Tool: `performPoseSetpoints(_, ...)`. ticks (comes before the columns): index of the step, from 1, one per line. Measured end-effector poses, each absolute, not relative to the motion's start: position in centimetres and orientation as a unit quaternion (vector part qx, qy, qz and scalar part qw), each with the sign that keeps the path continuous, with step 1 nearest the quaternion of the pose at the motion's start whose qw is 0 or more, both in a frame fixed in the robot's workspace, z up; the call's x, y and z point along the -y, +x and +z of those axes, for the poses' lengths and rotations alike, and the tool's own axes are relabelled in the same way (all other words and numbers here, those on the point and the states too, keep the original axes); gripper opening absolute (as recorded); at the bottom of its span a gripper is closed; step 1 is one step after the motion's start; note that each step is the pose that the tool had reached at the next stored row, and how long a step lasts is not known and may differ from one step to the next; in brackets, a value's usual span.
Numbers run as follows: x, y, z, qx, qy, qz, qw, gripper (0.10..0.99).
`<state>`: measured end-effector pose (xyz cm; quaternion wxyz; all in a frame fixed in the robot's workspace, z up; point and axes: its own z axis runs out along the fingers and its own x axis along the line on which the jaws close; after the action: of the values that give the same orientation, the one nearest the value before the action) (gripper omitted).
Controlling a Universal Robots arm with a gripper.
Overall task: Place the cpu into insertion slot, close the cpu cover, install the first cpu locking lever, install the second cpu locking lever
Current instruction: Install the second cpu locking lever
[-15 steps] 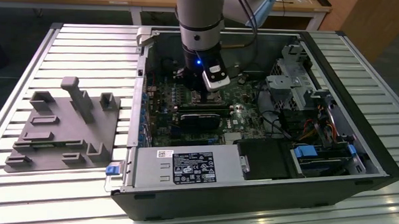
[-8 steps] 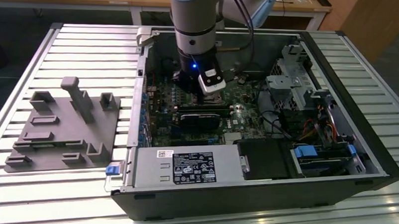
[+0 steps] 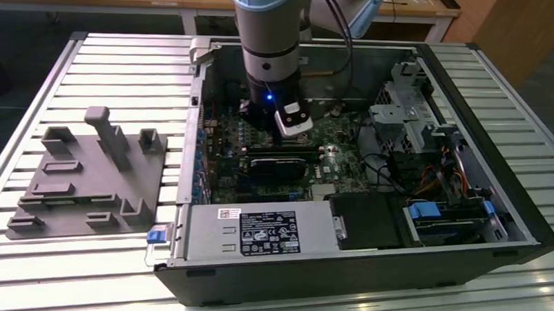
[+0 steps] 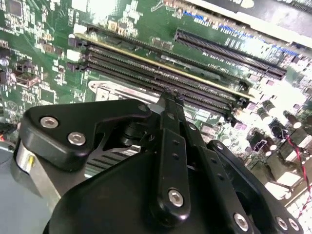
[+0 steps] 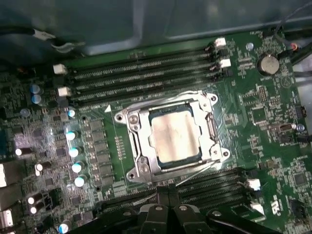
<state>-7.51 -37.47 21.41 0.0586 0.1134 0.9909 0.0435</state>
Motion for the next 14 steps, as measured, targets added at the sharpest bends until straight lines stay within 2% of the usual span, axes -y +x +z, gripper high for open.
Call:
performPoseSetpoints(3,37.7,-7.6,21.3,-0.99,0.113,0.059,0.057,0.106)
performPoseSetpoints(8,38.5,-7.8,21.2,-0.99,0.113,0.064,0.056,0.106)
performPoseSetpoints(14,38.9,-8.5,20.9,-0.988,0.112,0.087,0.053,0.106)
